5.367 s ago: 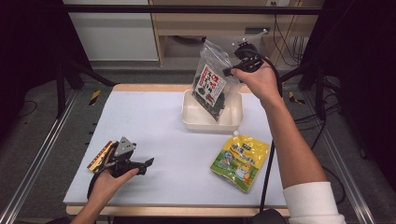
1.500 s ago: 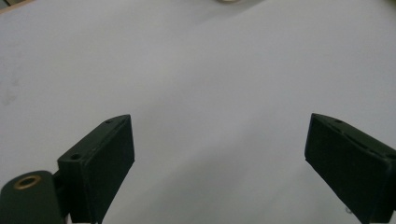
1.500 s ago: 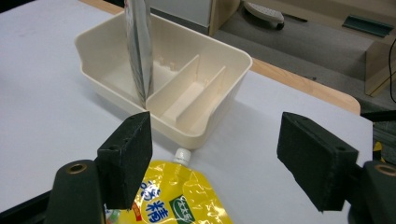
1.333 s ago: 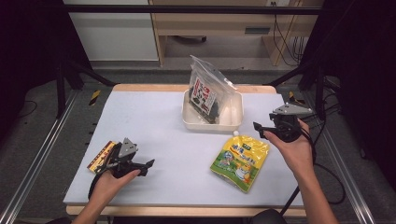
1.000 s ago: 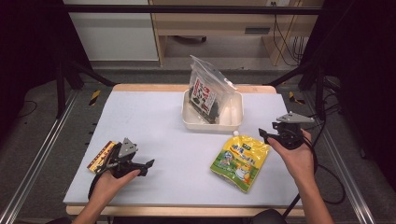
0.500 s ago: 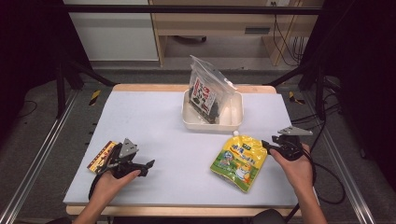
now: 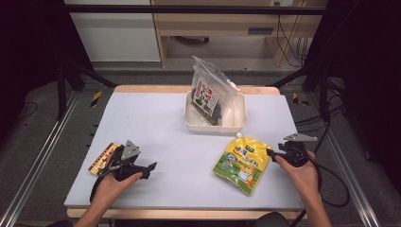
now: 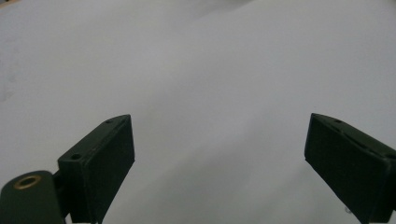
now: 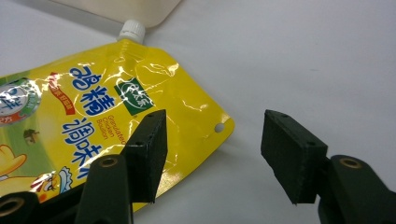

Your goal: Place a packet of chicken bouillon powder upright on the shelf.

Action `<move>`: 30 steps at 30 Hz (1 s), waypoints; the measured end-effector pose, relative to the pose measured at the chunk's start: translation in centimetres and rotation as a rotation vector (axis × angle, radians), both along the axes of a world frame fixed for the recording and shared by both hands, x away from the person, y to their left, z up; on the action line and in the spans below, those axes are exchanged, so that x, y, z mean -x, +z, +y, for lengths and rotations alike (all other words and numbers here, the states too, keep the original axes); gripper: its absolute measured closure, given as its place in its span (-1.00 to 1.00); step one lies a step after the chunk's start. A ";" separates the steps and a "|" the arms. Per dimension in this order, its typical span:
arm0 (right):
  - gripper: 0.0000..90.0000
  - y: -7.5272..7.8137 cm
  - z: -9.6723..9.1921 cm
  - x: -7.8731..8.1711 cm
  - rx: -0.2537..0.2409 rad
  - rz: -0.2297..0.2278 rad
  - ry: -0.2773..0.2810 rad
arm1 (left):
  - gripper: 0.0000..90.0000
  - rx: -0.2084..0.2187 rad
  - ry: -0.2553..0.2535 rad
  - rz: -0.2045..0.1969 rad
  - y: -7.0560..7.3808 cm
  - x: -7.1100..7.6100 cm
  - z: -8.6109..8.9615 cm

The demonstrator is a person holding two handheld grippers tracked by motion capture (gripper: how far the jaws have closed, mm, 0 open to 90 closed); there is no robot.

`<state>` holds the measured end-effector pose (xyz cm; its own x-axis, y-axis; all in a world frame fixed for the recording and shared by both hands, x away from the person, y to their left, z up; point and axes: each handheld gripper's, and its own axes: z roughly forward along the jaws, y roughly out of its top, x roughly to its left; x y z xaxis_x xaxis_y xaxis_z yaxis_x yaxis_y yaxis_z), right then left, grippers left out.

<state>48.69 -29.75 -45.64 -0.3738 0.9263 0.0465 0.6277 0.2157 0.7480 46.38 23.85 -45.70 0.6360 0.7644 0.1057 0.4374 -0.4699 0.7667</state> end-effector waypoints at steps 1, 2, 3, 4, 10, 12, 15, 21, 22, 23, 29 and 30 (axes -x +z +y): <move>-0.11 -0.1 0.0 -0.1 0.002 0.002 0.002 | -0.82 -0.001 -0.001 0.000 0.0 0.0 0.0; -0.12 -0.3 0.1 -0.3 0.000 0.009 0.000 | -0.82 -0.003 -0.002 0.000 0.0 0.0 0.0; -0.12 -0.5 0.1 -0.5 -0.005 0.015 0.004 | -0.82 -0.003 -0.003 -0.001 0.0 0.0 0.0; -0.13 -0.6 0.1 -0.6 -0.016 0.026 0.006 | -0.82 -0.004 -0.004 -0.001 0.0 0.0 0.0; -0.16 -1.2 0.3 -1.2 -0.037 0.051 0.006 | -0.82 -0.006 -0.004 0.000 0.0 0.0 -0.1; -0.18 -1.4 0.4 -1.4 -0.040 0.061 0.008 | -0.82 -0.008 -0.005 0.000 0.0 0.0 -0.1; -0.19 -1.4 0.4 -1.5 -0.046 0.065 0.012 | -0.82 -0.010 -0.006 -0.001 0.0 0.0 -0.1; -0.22 -1.7 0.6 -1.7 -0.051 0.087 0.025 | -0.82 -0.013 -0.010 0.002 0.0 0.0 -0.1; -0.22 -1.7 0.6 -1.7 -0.051 0.087 0.025 | -0.82 -0.013 -0.010 0.002 0.0 0.0 -0.1; -0.22 -1.7 0.6 -1.7 -0.053 0.088 0.024 | -0.82 -0.014 -0.011 0.002 -0.1 0.0 -0.1; -0.20 -1.7 1.1 -1.8 -0.068 0.086 0.038 | -0.81 -0.018 -0.012 0.001 -0.1 0.0 -0.1; -0.20 -1.7 1.1 -1.8 -0.068 0.086 0.038 | -0.81 -0.018 -0.012 0.001 -0.1 0.0 -0.1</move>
<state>50.44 -28.68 -47.32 -0.4006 0.9052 0.1420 0.6823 0.1912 0.7056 46.36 23.71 -45.76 0.6452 0.7546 0.1191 0.4323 -0.4891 0.7575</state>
